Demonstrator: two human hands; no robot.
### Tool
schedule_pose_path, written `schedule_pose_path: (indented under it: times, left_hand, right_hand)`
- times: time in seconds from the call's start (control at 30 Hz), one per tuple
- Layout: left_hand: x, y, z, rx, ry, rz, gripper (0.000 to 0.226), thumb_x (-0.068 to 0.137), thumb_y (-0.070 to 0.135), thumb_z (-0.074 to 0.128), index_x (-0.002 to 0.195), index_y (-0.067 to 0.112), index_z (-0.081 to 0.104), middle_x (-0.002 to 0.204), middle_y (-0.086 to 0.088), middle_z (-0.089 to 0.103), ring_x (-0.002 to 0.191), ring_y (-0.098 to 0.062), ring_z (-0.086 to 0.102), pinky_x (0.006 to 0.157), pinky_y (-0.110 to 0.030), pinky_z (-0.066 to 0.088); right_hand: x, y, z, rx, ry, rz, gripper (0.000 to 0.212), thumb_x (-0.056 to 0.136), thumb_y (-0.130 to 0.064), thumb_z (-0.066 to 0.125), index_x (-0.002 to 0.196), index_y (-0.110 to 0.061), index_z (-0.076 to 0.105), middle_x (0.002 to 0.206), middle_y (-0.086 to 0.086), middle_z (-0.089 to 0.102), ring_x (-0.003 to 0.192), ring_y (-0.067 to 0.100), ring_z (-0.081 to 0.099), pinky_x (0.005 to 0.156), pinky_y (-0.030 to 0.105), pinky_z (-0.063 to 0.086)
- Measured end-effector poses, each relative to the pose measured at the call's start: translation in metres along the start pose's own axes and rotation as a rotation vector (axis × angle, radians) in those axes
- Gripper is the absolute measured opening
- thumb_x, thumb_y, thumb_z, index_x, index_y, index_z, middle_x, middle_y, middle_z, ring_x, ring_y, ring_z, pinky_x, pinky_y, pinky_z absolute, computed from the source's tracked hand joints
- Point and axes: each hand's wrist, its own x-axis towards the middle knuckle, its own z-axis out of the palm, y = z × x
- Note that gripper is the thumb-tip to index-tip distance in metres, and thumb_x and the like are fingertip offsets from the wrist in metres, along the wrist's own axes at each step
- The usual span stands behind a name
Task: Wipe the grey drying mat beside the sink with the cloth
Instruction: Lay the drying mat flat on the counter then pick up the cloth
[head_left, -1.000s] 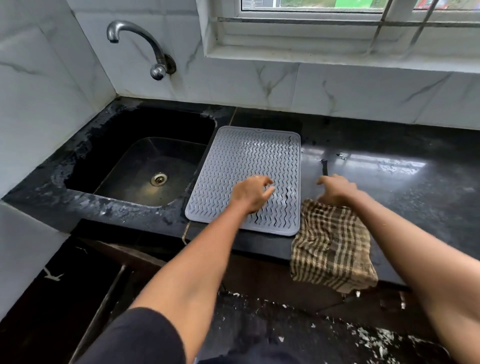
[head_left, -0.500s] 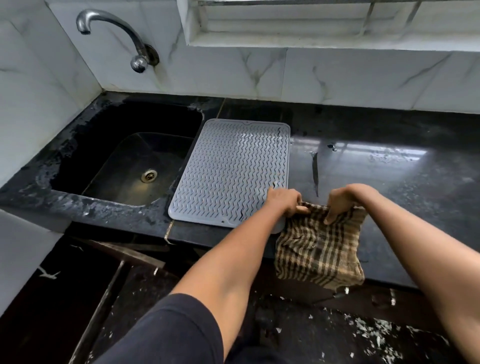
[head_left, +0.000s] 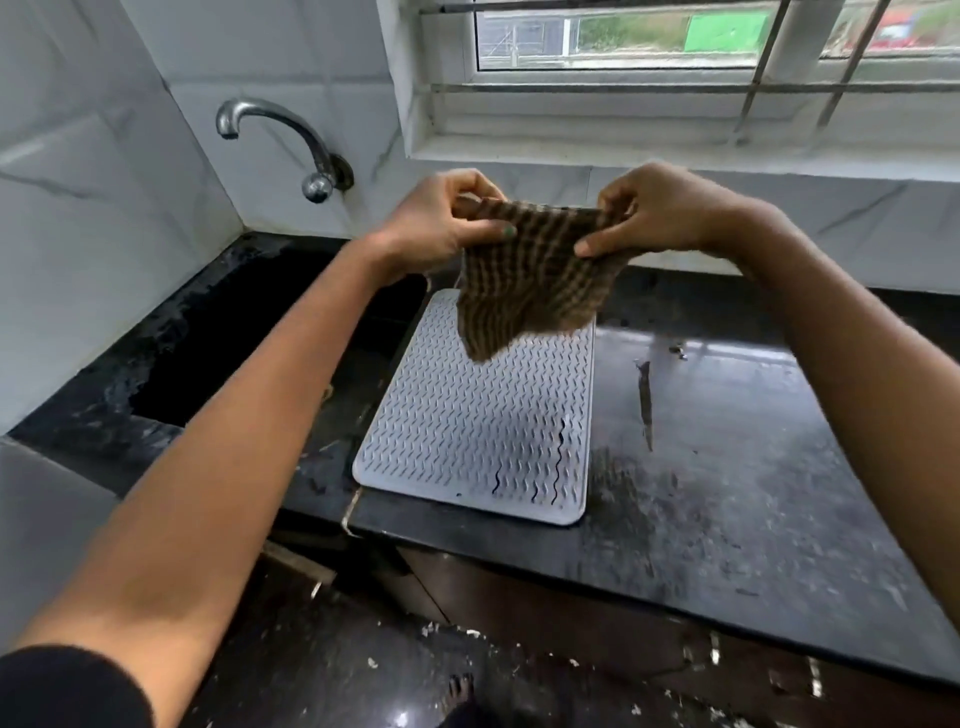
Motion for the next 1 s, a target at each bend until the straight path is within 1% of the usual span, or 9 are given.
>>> schedule_pose_path:
  times: [0.1, 0.2, 0.3, 0.4, 0.6, 0.7, 0.87, 0.93, 1.0]
  left_hand:
    - [-0.013, -0.015, -0.003, 0.111, 0.077, 0.066, 0.023, 0.08, 0.013, 0.075, 0.085, 0.029, 0.059, 0.086, 0.011, 0.068, 0.074, 0.004, 0.066, 0.064, -0.01, 0.051]
    - [-0.027, -0.065, 0.012, 0.341, 0.098, -0.038, 0.03, 0.078, -0.001, 0.068, 0.083, 0.028, 0.061, 0.09, 0.005, 0.071, 0.086, -0.013, 0.067, 0.078, -0.024, 0.054]
    - [-0.05, -0.124, 0.034, 0.521, -0.128, -0.231, 0.026, 0.08, -0.002, 0.061, 0.091, 0.021, 0.068, 0.098, 0.0, 0.072, 0.095, -0.019, 0.067, 0.084, -0.031, 0.052]
    - [-0.073, -0.17, 0.057, 0.613, -0.481, -0.348, 0.026, 0.084, 0.001, 0.059, 0.103, 0.018, 0.067, 0.111, -0.002, 0.069, 0.103, -0.019, 0.064, 0.078, -0.025, 0.045]
    - [-0.049, -0.191, 0.023, 0.28, -0.549, -0.455, 0.021, 0.085, 0.007, 0.066, 0.103, 0.016, 0.063, 0.083, 0.02, 0.054, 0.079, 0.0, 0.054, 0.062, -0.007, 0.04]
    - [-0.014, -0.19, 0.014, 0.235, -0.233, -0.403, 0.017, 0.086, 0.016, 0.066, 0.101, 0.023, 0.063, 0.099, 0.008, 0.065, 0.094, -0.009, 0.063, 0.078, -0.014, 0.047]
    - [0.015, -0.203, 0.037, 0.703, 0.111, -0.307, 0.043, 0.092, 0.037, 0.052, 0.133, 0.021, 0.046, 0.136, -0.002, 0.053, 0.126, -0.023, 0.048, 0.108, -0.041, 0.032]
    - [0.009, -0.211, 0.055, 0.686, 0.127, -0.166, 0.047, 0.094, 0.034, 0.049, 0.137, 0.018, 0.041, 0.142, -0.003, 0.048, 0.133, -0.022, 0.042, 0.116, -0.041, 0.023]
    - [-0.006, -0.224, 0.077, 0.696, -0.062, -0.075, 0.057, 0.096, 0.039, 0.043, 0.146, 0.017, 0.028, 0.155, -0.003, 0.03, 0.145, -0.023, 0.024, 0.12, -0.042, 0.01]
  right_hand:
    - [0.001, -0.006, 0.031, -0.088, 0.157, -0.071, 0.024, 0.074, -0.035, 0.076, 0.077, -0.017, 0.06, 0.09, 0.002, 0.058, 0.085, 0.02, 0.052, 0.085, 0.041, 0.04]
    - [0.006, -0.006, 0.089, -0.059, 0.108, -0.107, 0.012, 0.078, -0.012, 0.07, 0.086, -0.014, 0.062, 0.096, 0.002, 0.06, 0.087, 0.02, 0.058, 0.073, 0.028, 0.049]
    - [0.006, -0.003, 0.164, -0.172, -0.169, -0.057, 0.015, 0.086, -0.005, 0.057, 0.1, -0.01, 0.06, 0.104, 0.007, 0.063, 0.086, 0.019, 0.057, 0.067, 0.02, 0.042]
    - [0.0, 0.003, 0.222, -0.373, -0.524, -0.029, 0.028, 0.079, 0.003, 0.056, 0.105, -0.007, 0.058, 0.109, 0.014, 0.063, 0.094, 0.029, 0.059, 0.075, 0.035, 0.048]
    - [0.05, 0.017, 0.194, -0.031, -0.888, 0.102, 0.023, 0.082, 0.004, 0.056, 0.086, -0.019, 0.055, 0.086, 0.008, 0.066, 0.063, 0.012, 0.061, 0.054, 0.025, 0.053]
    - [0.085, 0.03, 0.169, -0.02, -0.635, 0.172, 0.024, 0.083, -0.001, 0.06, 0.093, -0.022, 0.057, 0.102, 0.007, 0.062, 0.081, 0.018, 0.061, 0.063, 0.029, 0.055]
    - [0.103, 0.045, 0.184, -0.352, 0.201, 0.206, 0.04, 0.081, 0.003, 0.057, 0.115, -0.018, 0.056, 0.119, 0.007, 0.06, 0.109, 0.029, 0.053, 0.089, 0.043, 0.044]
    - [0.1, 0.046, 0.207, -0.286, 0.26, 0.137, 0.034, 0.086, -0.003, 0.055, 0.118, -0.017, 0.057, 0.123, 0.008, 0.06, 0.112, 0.026, 0.053, 0.095, 0.043, 0.044]
    - [0.088, 0.047, 0.242, -0.213, 0.064, 0.115, 0.038, 0.095, -0.026, 0.047, 0.133, -0.019, 0.046, 0.143, 0.006, 0.046, 0.131, 0.026, 0.04, 0.11, 0.046, 0.031]
